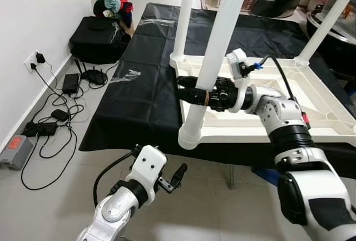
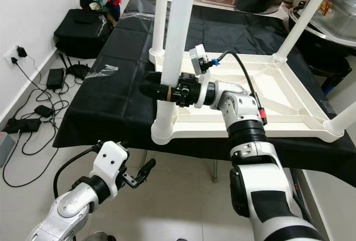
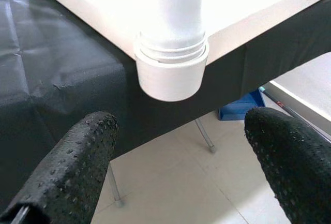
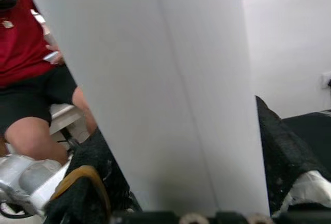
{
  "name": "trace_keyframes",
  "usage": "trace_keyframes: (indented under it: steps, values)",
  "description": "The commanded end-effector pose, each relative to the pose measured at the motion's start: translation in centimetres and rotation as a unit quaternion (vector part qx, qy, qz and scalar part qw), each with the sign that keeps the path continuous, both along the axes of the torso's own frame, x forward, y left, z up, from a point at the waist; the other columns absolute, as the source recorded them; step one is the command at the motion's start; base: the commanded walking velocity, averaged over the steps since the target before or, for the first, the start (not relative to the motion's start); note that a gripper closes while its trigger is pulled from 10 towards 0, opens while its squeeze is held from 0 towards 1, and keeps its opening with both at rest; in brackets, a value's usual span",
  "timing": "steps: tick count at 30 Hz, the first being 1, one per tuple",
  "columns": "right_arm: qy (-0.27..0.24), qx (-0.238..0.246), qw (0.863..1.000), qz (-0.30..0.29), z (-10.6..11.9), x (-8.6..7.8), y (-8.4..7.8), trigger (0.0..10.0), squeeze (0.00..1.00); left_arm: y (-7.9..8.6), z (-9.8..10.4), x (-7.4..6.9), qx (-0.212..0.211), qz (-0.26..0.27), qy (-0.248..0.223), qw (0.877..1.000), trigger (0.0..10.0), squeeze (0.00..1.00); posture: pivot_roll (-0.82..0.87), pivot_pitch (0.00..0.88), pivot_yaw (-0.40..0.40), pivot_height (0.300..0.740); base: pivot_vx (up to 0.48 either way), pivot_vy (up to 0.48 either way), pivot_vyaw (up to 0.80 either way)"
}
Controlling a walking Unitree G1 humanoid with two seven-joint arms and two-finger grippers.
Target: Building children table
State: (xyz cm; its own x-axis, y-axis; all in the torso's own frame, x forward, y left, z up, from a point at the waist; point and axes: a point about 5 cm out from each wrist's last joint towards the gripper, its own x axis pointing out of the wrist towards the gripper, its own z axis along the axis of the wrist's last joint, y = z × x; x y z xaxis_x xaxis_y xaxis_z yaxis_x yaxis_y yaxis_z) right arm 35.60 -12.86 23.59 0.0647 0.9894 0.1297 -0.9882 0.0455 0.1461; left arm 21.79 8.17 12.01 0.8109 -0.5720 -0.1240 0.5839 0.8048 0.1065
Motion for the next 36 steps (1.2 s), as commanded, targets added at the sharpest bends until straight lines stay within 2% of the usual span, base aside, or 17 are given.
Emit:
trace_keyframes:
  steps: [1,8,9,17,20,22,25,26,28,29,30,31,32,33,34,35,36]
  values:
    - [-0.010,0.019,0.998,0.051,0.7,-0.6,1.1,10.0,0.00,0.0,-0.2,-0.1,0.003,-0.002,0.006,1.000,10.0,0.00,0.17,0.093,-0.109,0.740,0.000,0.000,0.00]
    - [-0.017,0.018,0.996,0.086,1.0,-1.2,2.0,10.0,0.00,0.0,-0.3,-0.1,0.004,-0.003,0.006,1.000,10.0,0.00,0.17,0.091,-0.107,0.740,0.000,0.000,0.00]
    - [-0.015,0.013,0.996,0.092,0.8,-1.3,2.2,0.0,0.00,0.1,-0.3,-0.1,0.004,-0.002,0.006,1.000,10.0,0.00,0.18,0.085,-0.112,0.740,0.000,0.000,0.00]
    - [-0.012,0.007,0.996,0.083,0.6,-1.3,2.1,0.0,0.00,0.0,-0.4,-0.1,0.005,-0.003,0.006,1.000,10.0,0.00,0.18,0.076,-0.110,0.740,0.000,0.000,0.00]
    - [-0.018,-0.005,1.000,0.024,0.3,-0.6,1.7,0.0,0.00,-0.1,-0.4,-0.1,0.005,-0.004,0.006,1.000,10.0,0.00,0.18,0.069,-0.111,0.740,0.000,0.000,0.00]
    - [-0.026,-0.016,0.997,-0.066,0.2,0.7,1.4,0.0,0.00,-0.1,-0.4,-0.1,0.005,-0.004,0.005,1.000,10.0,0.00,0.18,0.069,-0.114,0.740,0.000,0.000,0.00]
    - [-0.028,-0.037,0.965,-0.259,0.3,3.0,-0.1,0.0,0.00,-0.1,-0.5,-0.1,0.006,-0.002,0.004,1.000,10.0,0.00,0.18,0.066,-0.111,0.740,0.000,0.000,0.00]
    - [-0.028,-0.039,0.956,-0.288,0.3,3.3,-0.4,0.0,0.00,-0.1,-0.5,-0.1,0.006,-0.002,0.004,1.000,10.0,0.00,0.18,0.066,-0.111,0.740,0.000,0.000,0.00]
    - [-0.027,-0.040,0.954,-0.297,0.3,3.3,-0.5,0.0,0.00,-0.1,-0.5,-0.1,0.006,-0.002,0.004,1.000,10.0,0.00,0.18,0.066,-0.111,0.740,0.000,0.000,0.00]
    - [-0.037,-0.046,0.929,-0.365,0.5,3.9,-1.3,0.0,0.00,-0.1,-0.5,0.0,0.006,-0.003,0.005,1.000,10.0,0.00,0.17,0.067,-0.107,0.740,0.000,0.000,0.00]
    - [-0.037,-0.046,0.929,-0.365,0.5,3.9,-1.3,0.0,0.00,-0.1,-0.5,0.0,0.006,-0.003,0.005,1.000,10.0,0.00,0.17,0.067,-0.107,0.740,0.000,0.000,0.00]
    - [-0.039,-0.051,0.913,-0.404,0.5,4.2,-1.8,0.0,0.00,-0.1,-0.5,0.0,0.006,-0.004,0.005,1.000,10.0,0.00,0.17,0.066,-0.109,0.740,0.000,0.000,0.00]
    - [-0.039,-0.051,0.913,-0.404,0.5,4.2,-1.8,0.0,0.00,-0.1,-0.5,0.0,0.006,-0.004,0.005,1.000,10.0,0.00,0.17,0.066,-0.109,0.740,0.000,0.000,0.00]
    - [-0.022,-0.057,0.884,-0.464,0.3,4.6,-2.5,0.0,0.00,0.0,-0.5,0.0,0.006,-0.004,0.005,1.000,10.0,0.00,0.16,0.066,-0.107,0.740,0.000,0.000,0.00]
    - [-0.022,-0.057,0.884,-0.464,0.3,4.6,-2.5,0.0,0.00,0.0,-0.5,0.0,0.006,-0.004,0.005,1.000,10.0,0.00,0.16,0.066,-0.107,0.740,0.000,0.000,0.00]
    - [-0.004,-0.068,0.841,-0.537,-0.1,4.9,-3.3,0.0,0.00,0.0,-0.5,0.1,0.007,-0.005,0.005,1.000,10.0,0.00,0.17,0.066,-0.107,0.740,0.000,0.000,0.00]
    - [-0.004,-0.068,0.841,-0.537,-0.1,4.9,-3.3,0.0,0.00,0.0,-0.5,0.1,0.007,-0.005,0.005,1.000,10.0,0.00,0.17,0.066,-0.107,0.740,0.000,0.000,0.00]
